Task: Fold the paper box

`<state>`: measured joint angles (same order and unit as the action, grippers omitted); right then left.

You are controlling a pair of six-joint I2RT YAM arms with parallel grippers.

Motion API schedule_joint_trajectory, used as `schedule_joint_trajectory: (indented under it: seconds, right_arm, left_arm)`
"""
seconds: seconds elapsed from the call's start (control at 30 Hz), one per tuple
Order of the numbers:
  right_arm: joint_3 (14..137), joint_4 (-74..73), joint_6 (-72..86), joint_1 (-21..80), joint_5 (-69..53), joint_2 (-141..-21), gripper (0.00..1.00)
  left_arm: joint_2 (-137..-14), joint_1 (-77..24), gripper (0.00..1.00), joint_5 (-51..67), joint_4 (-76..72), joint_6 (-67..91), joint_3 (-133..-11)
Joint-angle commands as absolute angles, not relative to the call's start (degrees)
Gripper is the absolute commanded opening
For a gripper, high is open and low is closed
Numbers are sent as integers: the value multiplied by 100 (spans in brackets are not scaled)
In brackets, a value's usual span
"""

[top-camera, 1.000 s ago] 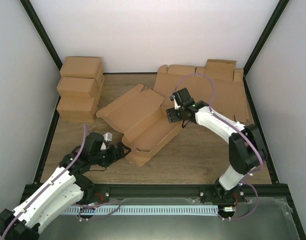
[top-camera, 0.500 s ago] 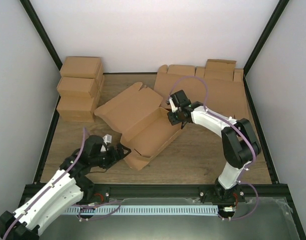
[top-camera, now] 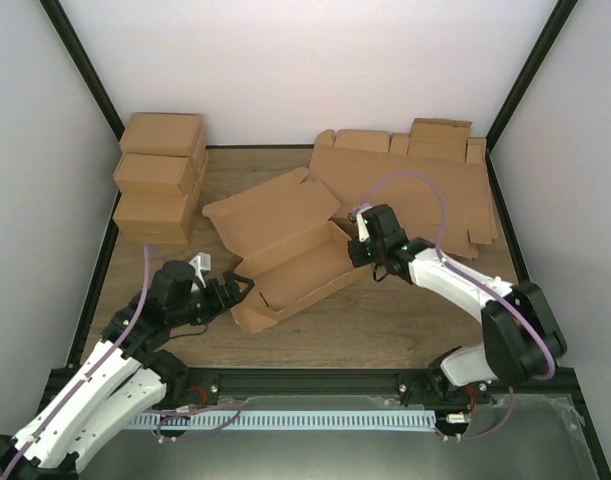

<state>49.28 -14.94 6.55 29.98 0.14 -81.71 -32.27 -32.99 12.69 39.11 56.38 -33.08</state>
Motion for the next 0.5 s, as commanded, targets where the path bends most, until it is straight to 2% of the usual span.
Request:
schedule_joint_trajectory:
  seconds: [0.0,0.17,0.3,0.4,0.47]
  right_arm:
    - [4507,-740,967,3037,452,-7449,8]
    - [3966,-285,1105,3049,696,-6643,2]
    - [3574,-235,1348,3063,670,-6413,2]
    - [3261,-255,1649,3104,706,-6472,5]
    - [3267,-385,1793,3188,796,-6565,16]
  left_arm:
    - [-3175,-3303,100,1064,4139,5408,-3634]
    - [-3525,-3289,100,1024,4464,5184,-4179]
    - [-3593,-3279,100,1387,4236,5411,-3987]
    - [-3430,-3278,100,1434,4080,5678,-3705]
    - [-3280,-3278,100,1407,4023,5818,-3581]
